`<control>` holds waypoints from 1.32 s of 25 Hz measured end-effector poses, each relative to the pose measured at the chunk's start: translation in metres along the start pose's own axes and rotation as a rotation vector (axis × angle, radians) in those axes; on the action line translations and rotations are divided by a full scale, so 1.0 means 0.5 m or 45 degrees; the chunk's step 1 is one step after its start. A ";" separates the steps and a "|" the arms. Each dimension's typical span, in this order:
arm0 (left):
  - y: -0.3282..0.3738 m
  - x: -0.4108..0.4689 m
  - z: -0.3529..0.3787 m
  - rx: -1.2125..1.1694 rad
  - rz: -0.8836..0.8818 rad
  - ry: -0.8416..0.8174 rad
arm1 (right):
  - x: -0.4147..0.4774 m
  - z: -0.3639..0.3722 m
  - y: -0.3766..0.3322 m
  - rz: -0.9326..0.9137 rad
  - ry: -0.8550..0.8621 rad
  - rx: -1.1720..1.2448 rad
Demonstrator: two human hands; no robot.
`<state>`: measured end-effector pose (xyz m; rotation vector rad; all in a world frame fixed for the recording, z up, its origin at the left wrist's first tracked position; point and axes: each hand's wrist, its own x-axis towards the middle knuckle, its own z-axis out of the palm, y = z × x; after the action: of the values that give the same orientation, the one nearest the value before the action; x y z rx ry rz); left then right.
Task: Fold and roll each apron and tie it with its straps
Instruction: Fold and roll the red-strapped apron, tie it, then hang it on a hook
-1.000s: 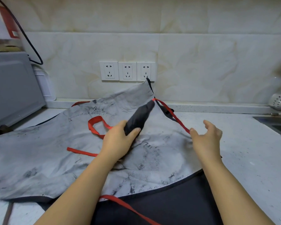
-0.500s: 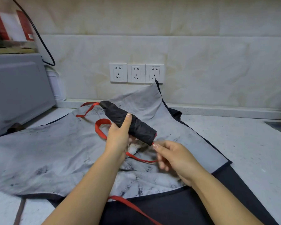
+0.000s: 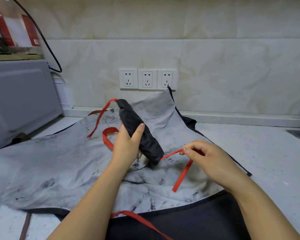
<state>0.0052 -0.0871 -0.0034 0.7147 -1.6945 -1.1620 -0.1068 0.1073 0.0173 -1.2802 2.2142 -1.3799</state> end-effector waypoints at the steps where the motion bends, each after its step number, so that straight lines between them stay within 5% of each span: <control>1: 0.008 -0.008 0.005 0.010 0.031 -0.096 | 0.008 0.008 0.002 -0.054 0.121 -0.054; 5: 0.027 -0.045 0.039 -0.133 0.056 -0.643 | 0.028 0.052 0.001 -0.215 0.403 -0.126; 9: 0.020 -0.061 0.048 -0.259 -0.103 -0.968 | 0.028 0.060 0.014 -0.035 0.414 0.049; 14: 0.029 -0.074 0.050 -0.439 -0.177 -0.940 | 0.021 0.052 0.008 0.224 0.210 0.520; 21: 0.038 -0.080 0.045 -0.308 -0.106 -1.080 | 0.015 0.043 0.008 0.318 -0.017 0.579; 30: 0.043 -0.089 0.050 -0.410 -0.215 -1.150 | 0.014 0.043 0.007 0.283 -0.039 0.648; 33: 0.055 -0.092 0.055 -0.706 -0.403 -1.106 | 0.007 0.042 -0.001 0.372 -0.259 1.196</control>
<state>-0.0008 -0.0272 0.0018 0.1034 -1.7994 -2.2764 -0.0962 0.0915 0.0072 -0.6724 1.2442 -1.7263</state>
